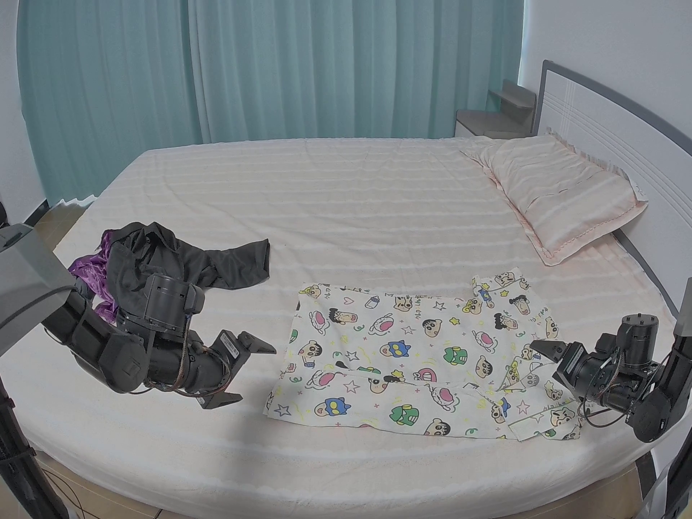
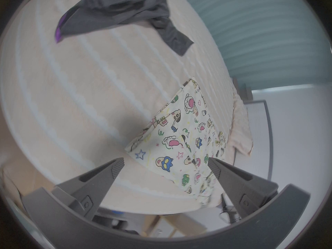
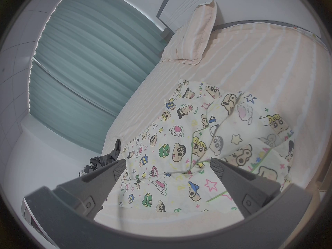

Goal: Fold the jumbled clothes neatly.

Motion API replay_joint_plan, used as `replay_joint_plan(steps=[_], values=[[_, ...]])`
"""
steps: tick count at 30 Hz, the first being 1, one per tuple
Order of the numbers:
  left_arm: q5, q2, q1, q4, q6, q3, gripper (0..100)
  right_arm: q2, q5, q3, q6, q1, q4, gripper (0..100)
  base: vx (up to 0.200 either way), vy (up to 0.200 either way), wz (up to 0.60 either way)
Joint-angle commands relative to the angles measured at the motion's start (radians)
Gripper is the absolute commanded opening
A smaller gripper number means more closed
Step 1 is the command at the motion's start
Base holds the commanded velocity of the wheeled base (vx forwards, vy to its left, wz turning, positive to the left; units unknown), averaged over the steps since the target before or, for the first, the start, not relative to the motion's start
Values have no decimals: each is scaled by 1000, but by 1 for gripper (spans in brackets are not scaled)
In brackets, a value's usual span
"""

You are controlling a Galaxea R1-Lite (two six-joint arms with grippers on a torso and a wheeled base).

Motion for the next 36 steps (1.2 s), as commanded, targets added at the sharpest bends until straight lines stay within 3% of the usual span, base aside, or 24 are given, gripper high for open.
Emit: replay_joint_plan(steps=[1,4,5,7,11,19,36], values=[[16,50,-25,0,184,-14,100,-4,-2,10,1,22,-8,100,0,0,0],[7,89,-31,-1,354,-25,100,-4,-4,12,1,23,-8,100,0,0,0],[7,96,-32,-1,371,-28,100,-5,-2,12,0,23,-8,100,0,0,0],[5,149,-36,-1,524,-55,100,-5,-4,12,0,22,-10,100,0,0,0],[7,215,-43,0,629,-112,100,-4,-2,12,0,23,-10,100,0,0,0],[7,287,-66,-1,647,-187,100,-1,-4,12,1,29,-8,100,0,0,0],[19,329,-83,-7,675,-215,100,5,-2,12,1,37,-10,100,0,0,0]])
